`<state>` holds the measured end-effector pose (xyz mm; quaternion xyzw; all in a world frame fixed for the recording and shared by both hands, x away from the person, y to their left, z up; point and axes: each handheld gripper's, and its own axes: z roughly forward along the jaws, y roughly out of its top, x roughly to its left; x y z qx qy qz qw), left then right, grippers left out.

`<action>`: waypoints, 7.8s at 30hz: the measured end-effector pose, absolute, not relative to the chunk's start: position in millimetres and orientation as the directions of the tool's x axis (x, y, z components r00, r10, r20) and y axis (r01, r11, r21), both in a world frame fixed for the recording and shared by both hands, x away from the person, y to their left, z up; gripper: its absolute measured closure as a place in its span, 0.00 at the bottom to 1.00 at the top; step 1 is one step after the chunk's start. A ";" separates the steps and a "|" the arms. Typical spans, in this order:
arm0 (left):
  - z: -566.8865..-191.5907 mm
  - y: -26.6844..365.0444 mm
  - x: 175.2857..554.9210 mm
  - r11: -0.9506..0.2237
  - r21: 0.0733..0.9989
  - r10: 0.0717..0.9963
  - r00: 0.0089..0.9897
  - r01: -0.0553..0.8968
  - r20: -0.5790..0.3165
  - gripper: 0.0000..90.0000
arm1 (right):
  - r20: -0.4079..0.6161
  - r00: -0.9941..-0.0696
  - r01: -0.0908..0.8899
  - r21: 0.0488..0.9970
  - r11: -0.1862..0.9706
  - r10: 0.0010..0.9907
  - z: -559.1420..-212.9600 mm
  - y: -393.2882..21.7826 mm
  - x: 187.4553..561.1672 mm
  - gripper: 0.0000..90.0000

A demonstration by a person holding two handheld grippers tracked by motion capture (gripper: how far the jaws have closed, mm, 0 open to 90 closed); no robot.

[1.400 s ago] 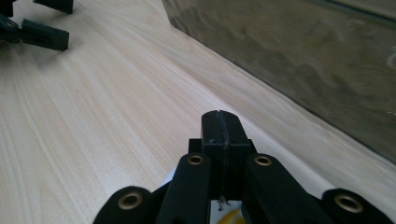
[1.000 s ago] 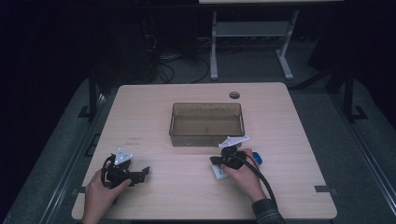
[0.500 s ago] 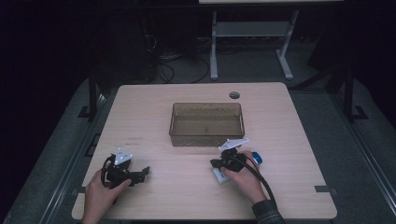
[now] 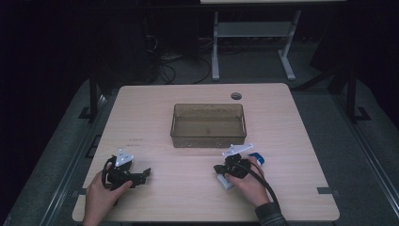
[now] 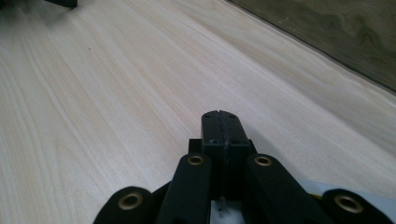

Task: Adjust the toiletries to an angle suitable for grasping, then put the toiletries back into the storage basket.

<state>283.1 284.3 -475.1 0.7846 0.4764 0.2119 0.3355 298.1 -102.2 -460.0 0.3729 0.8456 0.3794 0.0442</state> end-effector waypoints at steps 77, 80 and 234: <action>-475.1 284.3 283.1 -0.322 0.728 0.890 0.456 0.605 0.014 0.14 | 0.177 -0.594 0.604 0.743 0.289 0.785 -432.3 -198.0 257.0 1.00; -475.1 284.3 283.1 -0.321 0.728 0.890 0.456 0.605 0.013 0.14 | 0.169 -0.576 0.602 0.750 0.275 0.800 -429.4 -204.1 262.5 1.00; -475.1 284.3 283.0 -0.319 0.728 0.890 0.455 0.607 0.011 0.14 | 0.125 -0.588 0.682 0.608 0.406 0.799 -443.2 -149.2 287.4 0.27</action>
